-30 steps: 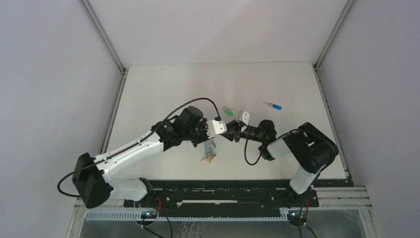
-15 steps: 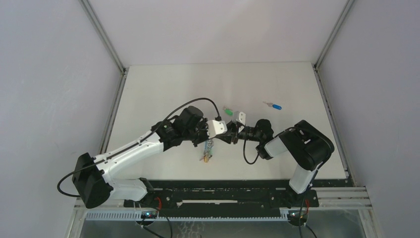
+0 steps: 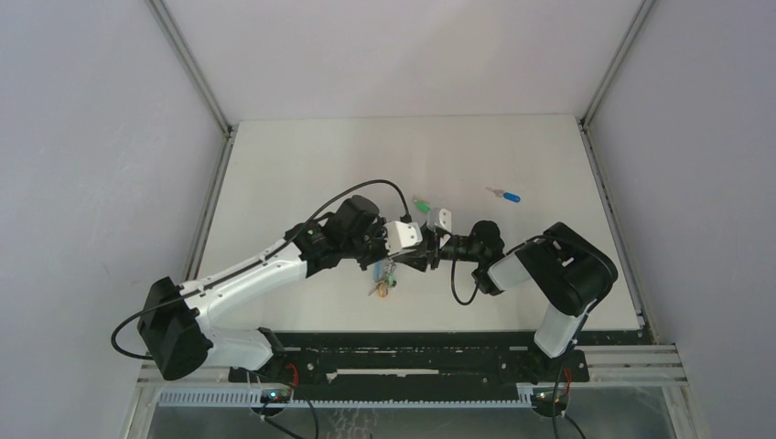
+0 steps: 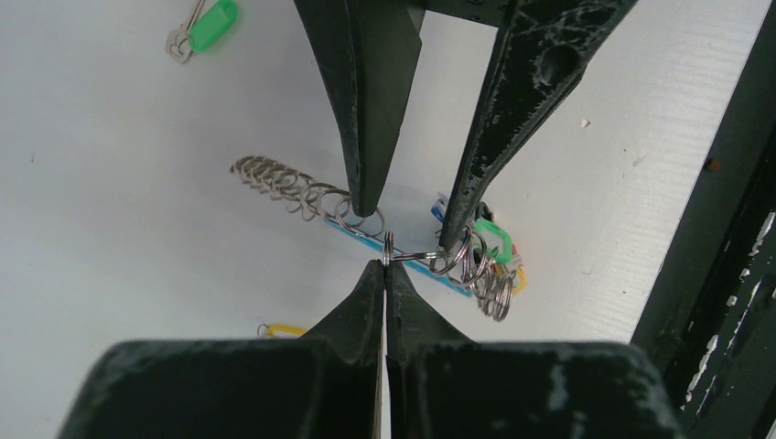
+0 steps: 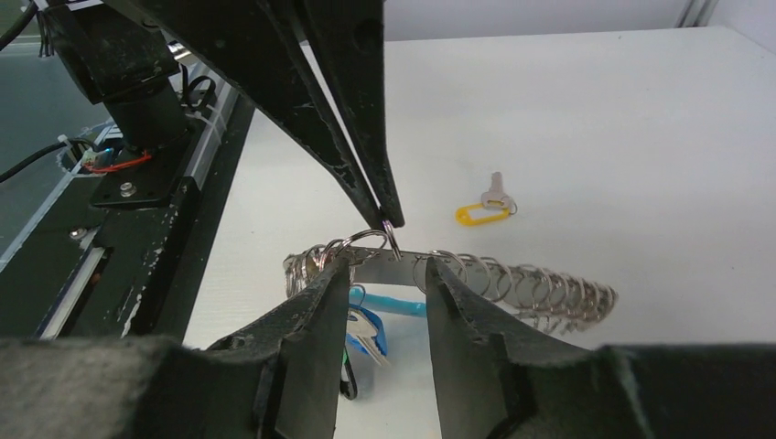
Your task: Put the keys on the keyring
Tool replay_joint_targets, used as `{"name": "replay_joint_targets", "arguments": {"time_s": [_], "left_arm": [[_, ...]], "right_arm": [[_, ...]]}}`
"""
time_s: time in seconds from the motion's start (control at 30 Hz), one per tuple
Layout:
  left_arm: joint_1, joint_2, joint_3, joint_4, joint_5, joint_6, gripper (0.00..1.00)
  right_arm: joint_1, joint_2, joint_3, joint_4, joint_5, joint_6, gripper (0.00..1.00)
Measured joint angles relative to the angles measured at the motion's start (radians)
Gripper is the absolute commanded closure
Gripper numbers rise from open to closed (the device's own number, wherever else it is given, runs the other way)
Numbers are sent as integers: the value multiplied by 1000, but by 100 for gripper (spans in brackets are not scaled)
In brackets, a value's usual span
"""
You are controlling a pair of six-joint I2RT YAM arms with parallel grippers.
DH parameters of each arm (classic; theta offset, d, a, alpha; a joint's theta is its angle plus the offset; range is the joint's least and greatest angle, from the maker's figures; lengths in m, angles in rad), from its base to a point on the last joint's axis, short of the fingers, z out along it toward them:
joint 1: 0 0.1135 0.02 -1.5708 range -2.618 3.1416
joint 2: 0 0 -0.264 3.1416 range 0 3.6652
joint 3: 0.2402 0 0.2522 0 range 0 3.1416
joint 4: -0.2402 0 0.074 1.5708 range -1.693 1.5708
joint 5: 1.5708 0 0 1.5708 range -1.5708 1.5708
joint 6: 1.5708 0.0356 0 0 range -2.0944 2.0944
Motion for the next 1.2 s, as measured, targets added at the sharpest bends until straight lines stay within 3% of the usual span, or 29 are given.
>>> {"name": "replay_joint_targets", "arguments": {"time_s": [0.33,0.67,0.8,0.93,1.2], "left_arm": [[-1,12,0,19,-26,-18,100],[-1,12,0,42,-49,-42,100],[0,12,0,45,-66,-51,100],[4,12,0,52,-81,-68,100],[11,12,0,61,-88,-71,100]], "right_arm": [[9,-2,-3,0,-14,2,57],[9,-24,-11,-53,12,-60,85],[9,-29,-21,-55,7,-82,92],[9,-43,-41,-54,-12,-107,89],[-1,-92,-64,-127,-56,-217,73]]}}
